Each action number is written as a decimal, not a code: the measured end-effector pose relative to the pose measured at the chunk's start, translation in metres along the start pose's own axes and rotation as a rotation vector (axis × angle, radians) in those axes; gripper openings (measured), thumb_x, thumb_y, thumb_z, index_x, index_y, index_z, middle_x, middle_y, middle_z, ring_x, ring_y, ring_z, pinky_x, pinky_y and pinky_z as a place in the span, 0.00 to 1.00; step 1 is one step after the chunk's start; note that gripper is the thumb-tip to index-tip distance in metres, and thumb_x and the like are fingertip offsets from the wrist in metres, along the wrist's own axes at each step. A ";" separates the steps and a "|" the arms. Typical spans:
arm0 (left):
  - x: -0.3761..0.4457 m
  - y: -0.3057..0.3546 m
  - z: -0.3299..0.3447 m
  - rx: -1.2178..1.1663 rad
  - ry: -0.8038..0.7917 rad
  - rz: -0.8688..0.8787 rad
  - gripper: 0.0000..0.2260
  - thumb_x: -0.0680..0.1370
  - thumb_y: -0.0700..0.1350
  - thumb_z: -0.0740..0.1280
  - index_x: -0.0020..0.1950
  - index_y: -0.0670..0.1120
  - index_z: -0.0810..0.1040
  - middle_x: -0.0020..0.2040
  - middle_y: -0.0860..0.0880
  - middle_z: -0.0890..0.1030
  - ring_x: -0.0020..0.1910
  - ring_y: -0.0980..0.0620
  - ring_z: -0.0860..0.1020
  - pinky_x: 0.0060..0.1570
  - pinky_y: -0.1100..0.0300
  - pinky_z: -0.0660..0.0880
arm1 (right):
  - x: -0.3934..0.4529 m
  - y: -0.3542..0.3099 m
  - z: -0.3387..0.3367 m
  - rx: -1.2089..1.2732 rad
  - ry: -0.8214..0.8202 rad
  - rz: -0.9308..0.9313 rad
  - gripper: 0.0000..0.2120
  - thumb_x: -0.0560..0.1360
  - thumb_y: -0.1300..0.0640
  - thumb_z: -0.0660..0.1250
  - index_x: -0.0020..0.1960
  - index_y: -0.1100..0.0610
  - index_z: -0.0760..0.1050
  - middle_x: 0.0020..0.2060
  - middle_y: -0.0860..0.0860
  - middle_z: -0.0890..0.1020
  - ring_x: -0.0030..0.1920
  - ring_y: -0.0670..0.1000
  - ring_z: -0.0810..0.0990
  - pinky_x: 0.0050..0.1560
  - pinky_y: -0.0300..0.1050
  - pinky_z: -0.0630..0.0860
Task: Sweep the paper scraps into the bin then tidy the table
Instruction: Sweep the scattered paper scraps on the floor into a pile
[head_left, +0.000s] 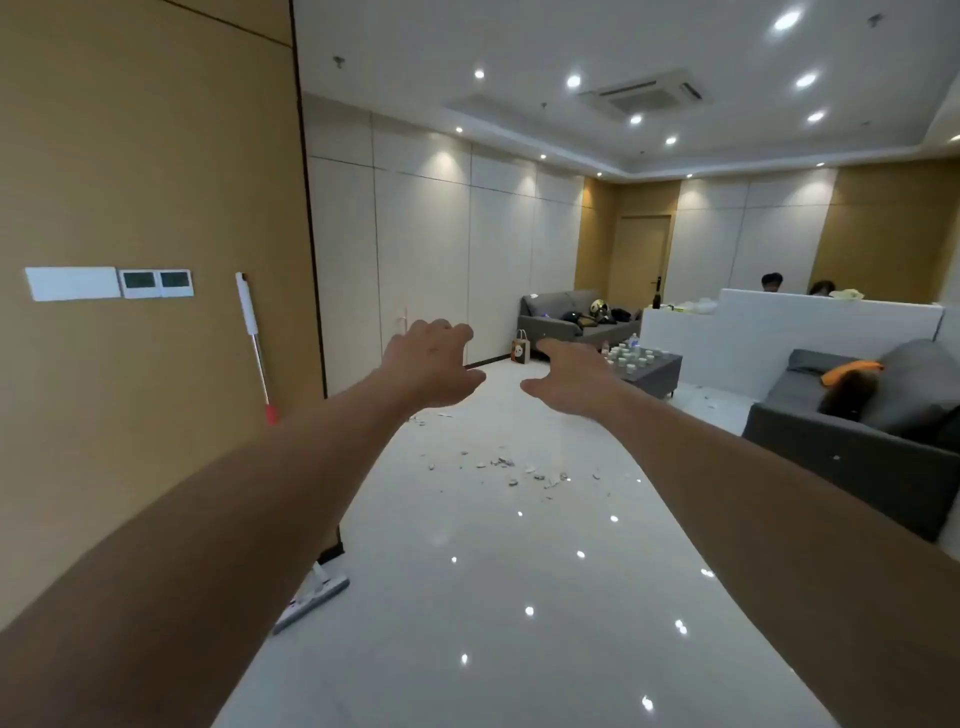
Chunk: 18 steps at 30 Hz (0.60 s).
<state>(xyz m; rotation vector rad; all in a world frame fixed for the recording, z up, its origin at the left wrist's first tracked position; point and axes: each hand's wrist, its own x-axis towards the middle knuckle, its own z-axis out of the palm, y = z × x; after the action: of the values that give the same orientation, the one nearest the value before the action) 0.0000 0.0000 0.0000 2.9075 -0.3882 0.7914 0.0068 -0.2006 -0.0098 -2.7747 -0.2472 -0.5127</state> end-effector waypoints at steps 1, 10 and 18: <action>0.006 -0.001 0.006 0.007 -0.013 -0.005 0.28 0.75 0.61 0.64 0.72 0.52 0.66 0.70 0.48 0.70 0.68 0.45 0.67 0.61 0.46 0.67 | 0.008 0.000 0.006 0.003 -0.009 0.008 0.29 0.75 0.44 0.67 0.72 0.55 0.67 0.68 0.54 0.74 0.67 0.57 0.71 0.57 0.50 0.71; 0.132 -0.067 0.102 0.040 -0.021 -0.001 0.27 0.74 0.60 0.64 0.71 0.52 0.67 0.68 0.48 0.72 0.65 0.45 0.69 0.58 0.48 0.69 | 0.156 0.018 0.086 -0.021 -0.014 0.022 0.33 0.75 0.43 0.67 0.76 0.53 0.62 0.71 0.54 0.72 0.71 0.56 0.67 0.62 0.50 0.69; 0.277 -0.150 0.179 -0.041 -0.111 -0.051 0.27 0.74 0.59 0.65 0.71 0.51 0.67 0.68 0.48 0.71 0.66 0.46 0.68 0.58 0.50 0.68 | 0.325 0.031 0.138 0.040 -0.038 0.068 0.28 0.75 0.44 0.67 0.71 0.55 0.68 0.67 0.55 0.75 0.66 0.57 0.71 0.52 0.48 0.70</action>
<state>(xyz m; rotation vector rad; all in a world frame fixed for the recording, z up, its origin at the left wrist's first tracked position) 0.3574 0.0546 -0.0175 2.9185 -0.3345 0.6089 0.3572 -0.1475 -0.0197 -2.7458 -0.1691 -0.4336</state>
